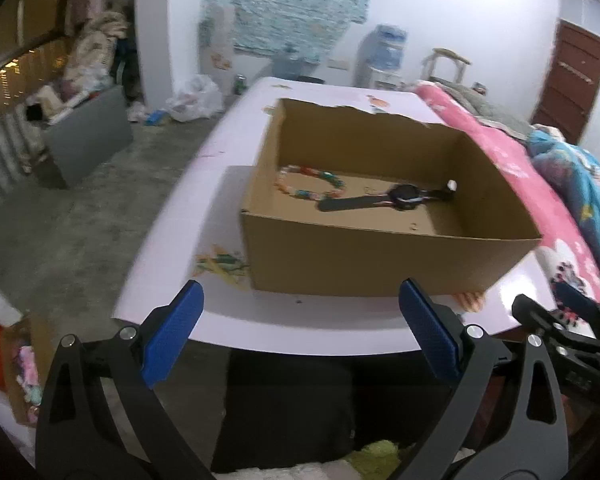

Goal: Organize jewelry

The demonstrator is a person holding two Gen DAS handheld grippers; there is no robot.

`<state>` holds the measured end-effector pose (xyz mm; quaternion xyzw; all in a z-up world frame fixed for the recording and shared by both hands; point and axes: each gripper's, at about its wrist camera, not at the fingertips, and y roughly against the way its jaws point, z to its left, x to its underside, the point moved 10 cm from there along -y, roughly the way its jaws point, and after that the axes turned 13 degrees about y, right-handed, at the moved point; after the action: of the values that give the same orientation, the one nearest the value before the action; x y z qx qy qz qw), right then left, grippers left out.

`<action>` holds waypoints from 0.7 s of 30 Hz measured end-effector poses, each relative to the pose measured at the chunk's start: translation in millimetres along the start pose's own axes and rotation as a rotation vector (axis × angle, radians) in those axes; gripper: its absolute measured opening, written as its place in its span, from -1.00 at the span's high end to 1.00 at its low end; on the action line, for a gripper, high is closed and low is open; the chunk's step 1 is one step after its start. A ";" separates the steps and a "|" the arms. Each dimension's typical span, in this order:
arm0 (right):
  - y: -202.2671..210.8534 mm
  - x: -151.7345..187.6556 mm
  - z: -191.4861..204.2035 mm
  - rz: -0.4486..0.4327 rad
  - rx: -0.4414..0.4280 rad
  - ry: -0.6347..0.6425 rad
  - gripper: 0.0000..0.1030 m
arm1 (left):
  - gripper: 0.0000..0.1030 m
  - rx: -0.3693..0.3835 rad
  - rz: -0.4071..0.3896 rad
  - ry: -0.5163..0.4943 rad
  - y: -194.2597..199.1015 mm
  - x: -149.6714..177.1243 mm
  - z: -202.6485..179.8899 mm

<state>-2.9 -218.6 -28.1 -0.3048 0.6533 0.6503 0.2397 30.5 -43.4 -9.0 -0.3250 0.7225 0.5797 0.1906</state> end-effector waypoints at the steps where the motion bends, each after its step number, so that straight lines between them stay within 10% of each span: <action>1: -0.6 -0.8 -0.9 0.001 -0.003 -0.006 -0.84 | -0.84 0.005 0.003 0.011 -2.2 -0.7 -0.7; 21: -11.1 -10.3 -3.4 0.032 0.057 0.042 -0.84 | -0.83 -0.113 -0.015 -0.081 -16.5 -1.3 -18.6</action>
<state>12.5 -220.8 -28.5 -0.3009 0.6812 0.6286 0.2241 44.7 -62.9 -15.1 -0.3171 0.6778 0.6309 0.2052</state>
